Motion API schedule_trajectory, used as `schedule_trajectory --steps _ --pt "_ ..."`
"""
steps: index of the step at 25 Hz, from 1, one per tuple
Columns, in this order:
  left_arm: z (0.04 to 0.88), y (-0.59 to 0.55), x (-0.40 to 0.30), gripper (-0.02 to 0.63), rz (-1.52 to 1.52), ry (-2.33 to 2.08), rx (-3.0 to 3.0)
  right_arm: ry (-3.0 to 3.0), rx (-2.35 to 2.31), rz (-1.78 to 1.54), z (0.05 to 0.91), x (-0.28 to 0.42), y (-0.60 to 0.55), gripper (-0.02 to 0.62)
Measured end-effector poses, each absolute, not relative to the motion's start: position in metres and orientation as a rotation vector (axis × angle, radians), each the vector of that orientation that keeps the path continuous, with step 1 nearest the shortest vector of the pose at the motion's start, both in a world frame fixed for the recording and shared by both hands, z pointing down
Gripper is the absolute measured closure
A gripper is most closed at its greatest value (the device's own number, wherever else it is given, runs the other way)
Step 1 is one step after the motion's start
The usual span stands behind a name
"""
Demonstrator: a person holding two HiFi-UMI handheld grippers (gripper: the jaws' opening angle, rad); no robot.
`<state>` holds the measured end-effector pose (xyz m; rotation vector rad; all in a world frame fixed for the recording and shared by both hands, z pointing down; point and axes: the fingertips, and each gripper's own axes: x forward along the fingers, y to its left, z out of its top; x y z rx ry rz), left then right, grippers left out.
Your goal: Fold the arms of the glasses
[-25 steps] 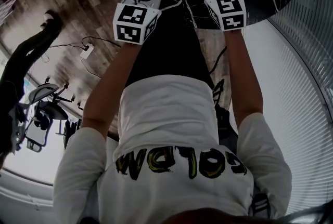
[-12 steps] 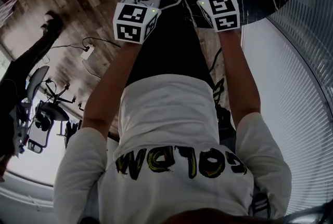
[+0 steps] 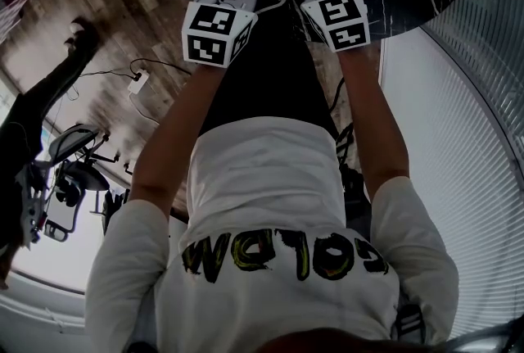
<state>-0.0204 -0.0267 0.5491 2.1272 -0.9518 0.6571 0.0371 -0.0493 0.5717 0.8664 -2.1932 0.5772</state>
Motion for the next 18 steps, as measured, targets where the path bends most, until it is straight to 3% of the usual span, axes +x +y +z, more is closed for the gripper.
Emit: schedule_trajectory --steps 18 --pt "0.547 -0.024 -0.014 0.6 0.664 -0.924 2.145 -2.232 0.832 0.582 0.565 0.01 -0.041 0.574"
